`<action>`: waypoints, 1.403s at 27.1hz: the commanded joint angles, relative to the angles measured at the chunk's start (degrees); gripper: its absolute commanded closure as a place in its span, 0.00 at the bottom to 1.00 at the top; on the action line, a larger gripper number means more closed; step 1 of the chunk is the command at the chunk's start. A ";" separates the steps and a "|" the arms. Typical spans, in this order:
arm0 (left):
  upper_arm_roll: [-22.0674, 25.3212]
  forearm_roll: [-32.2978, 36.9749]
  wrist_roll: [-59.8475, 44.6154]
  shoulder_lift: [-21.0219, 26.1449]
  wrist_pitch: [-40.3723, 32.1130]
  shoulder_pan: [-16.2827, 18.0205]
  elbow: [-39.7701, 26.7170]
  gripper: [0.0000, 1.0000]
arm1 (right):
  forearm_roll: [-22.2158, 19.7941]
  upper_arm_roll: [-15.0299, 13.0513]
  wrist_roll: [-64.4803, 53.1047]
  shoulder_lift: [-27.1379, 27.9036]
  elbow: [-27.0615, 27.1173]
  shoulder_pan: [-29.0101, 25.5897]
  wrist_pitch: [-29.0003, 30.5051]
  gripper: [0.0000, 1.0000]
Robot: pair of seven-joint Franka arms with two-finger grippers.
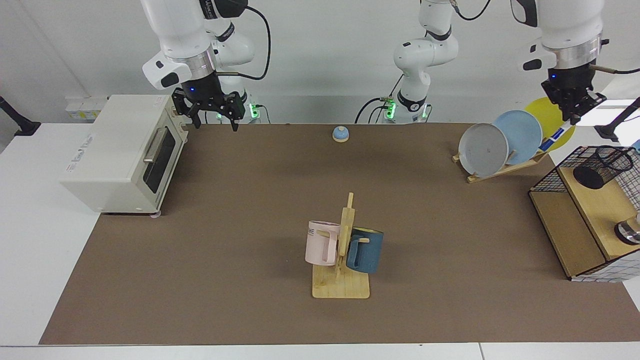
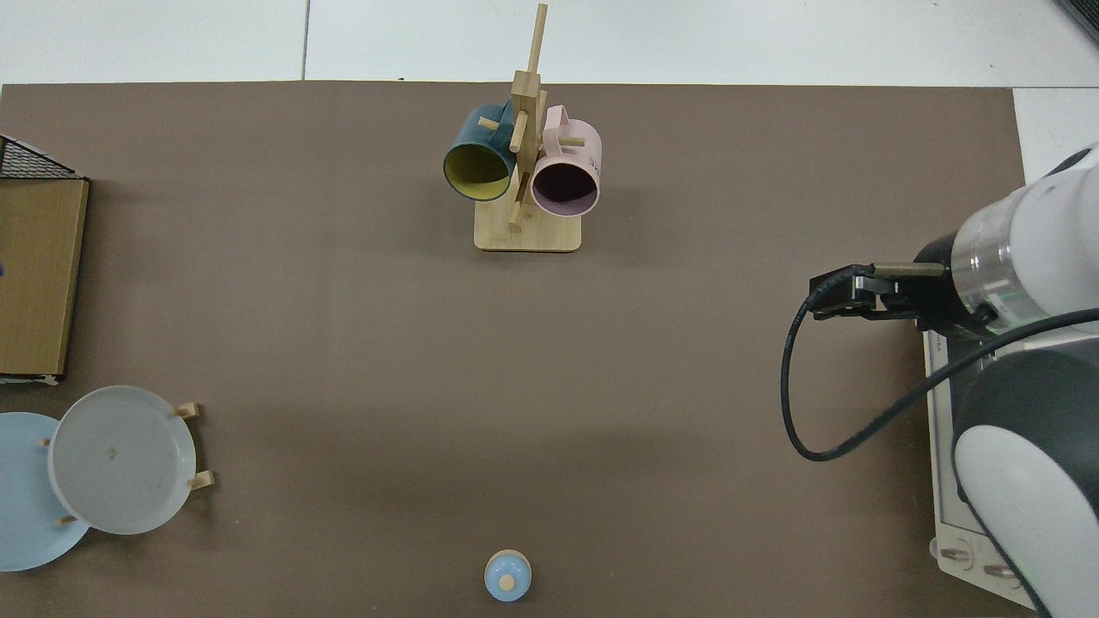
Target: Put markers into pen holder
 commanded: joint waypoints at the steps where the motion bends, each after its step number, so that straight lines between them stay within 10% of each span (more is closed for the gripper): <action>1: -0.59 5.36 8.35 4.06 2.78 2.72 4.99 1.00 | -1.11 0.75 -1.64 -1.03 -1.32 -0.73 0.73 0.00; 38: -0.42 21.72 16.62 10.91 15.01 15.03 4.12 1.00 | -1.37 0.84 -5.86 -0.94 -1.14 -2.31 -1.56 0.00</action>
